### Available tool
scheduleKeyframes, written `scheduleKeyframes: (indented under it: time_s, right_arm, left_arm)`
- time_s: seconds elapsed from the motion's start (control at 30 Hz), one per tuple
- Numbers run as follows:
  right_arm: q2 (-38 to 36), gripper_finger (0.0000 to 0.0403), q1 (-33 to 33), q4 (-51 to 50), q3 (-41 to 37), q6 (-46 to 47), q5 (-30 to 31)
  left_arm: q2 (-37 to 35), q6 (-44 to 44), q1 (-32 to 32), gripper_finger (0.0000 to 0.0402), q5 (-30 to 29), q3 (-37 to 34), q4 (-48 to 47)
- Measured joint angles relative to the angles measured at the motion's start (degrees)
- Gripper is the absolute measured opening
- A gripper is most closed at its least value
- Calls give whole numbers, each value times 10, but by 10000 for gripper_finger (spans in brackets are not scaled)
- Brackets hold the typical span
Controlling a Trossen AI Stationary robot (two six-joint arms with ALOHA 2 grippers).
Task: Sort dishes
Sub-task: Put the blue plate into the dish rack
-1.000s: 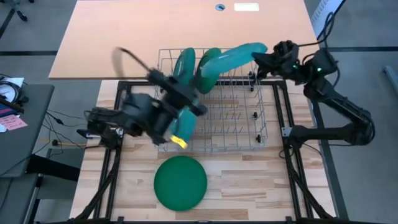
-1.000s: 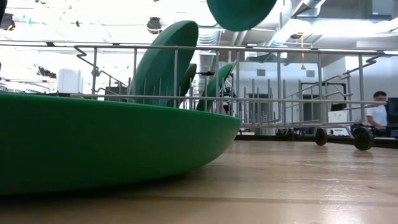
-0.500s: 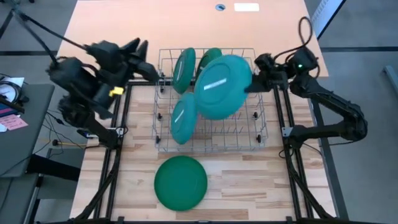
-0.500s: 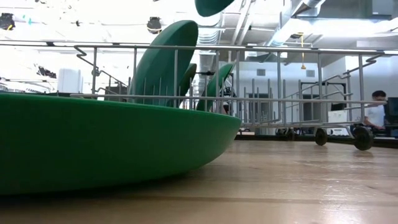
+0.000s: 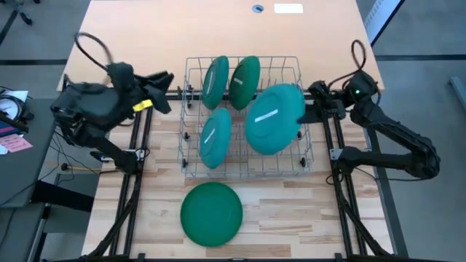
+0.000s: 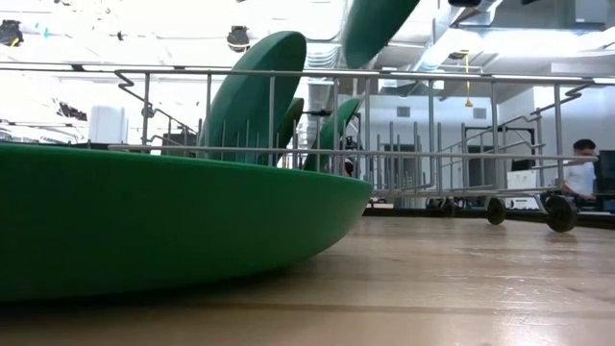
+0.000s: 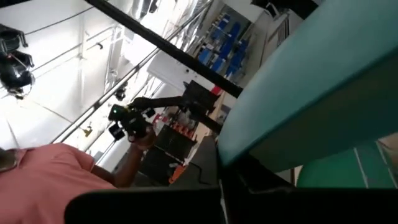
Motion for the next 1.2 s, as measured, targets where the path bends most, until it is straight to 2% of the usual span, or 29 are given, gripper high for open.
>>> scheduleKeyframes:
  time_s: [0.17,0.3,0.47,0.8,1.0,1.2]
  right_arm:
    - [2,0,25,-3,-39,-22,-2]
    - [15,0,43,-4,-55,-36,-4]
    - [12,0,41,-31,-45,-30,-16]
    - [-24,0,25,-243,27,-72,-47]
    - [-39,0,-30,-381,68,-130,-78]
    - [-51,0,-89,-398,75,-135,-77]
  left_arm:
    - [3,-183,41,109,54,0,-169]
    - [3,-248,87,109,147,-3,-260]
    - [5,-242,125,109,239,-31,-275]
    - [4,-220,196,109,362,-127,-277]
    - [4,-204,236,109,429,-187,-255]
    - [4,-159,264,109,482,-220,-193]
